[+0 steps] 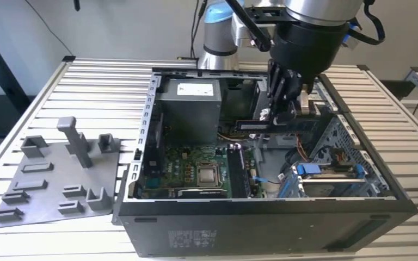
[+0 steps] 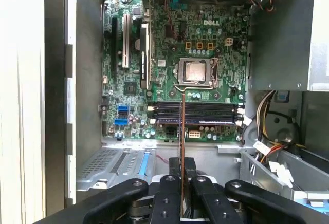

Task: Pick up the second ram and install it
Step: 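Pick up the second ram and move it above second insertion slot, then insert the second ram into the second slot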

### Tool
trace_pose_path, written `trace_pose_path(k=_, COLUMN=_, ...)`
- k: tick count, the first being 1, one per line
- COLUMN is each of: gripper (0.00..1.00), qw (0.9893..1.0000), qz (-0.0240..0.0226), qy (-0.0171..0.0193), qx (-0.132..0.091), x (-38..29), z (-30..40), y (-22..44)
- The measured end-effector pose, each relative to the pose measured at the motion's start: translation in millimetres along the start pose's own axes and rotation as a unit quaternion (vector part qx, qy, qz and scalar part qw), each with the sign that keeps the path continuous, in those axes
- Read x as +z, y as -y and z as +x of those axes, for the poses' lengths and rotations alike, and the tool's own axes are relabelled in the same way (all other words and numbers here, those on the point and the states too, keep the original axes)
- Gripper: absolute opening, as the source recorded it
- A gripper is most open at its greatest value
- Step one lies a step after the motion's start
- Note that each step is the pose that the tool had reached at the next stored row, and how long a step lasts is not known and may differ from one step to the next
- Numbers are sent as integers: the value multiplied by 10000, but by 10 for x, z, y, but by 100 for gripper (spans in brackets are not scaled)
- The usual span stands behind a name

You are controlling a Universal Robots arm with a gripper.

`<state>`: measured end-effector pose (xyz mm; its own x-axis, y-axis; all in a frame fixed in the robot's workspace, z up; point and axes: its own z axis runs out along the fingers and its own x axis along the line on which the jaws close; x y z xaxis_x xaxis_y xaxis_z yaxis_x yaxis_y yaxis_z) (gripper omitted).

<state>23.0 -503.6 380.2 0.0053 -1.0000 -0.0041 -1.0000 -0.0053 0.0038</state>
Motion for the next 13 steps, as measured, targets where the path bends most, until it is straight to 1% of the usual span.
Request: trace_pose_path(k=13, gripper=15, qw=10000, qz=0, qy=2, qx=-5, x=0, z=0, y=-4)
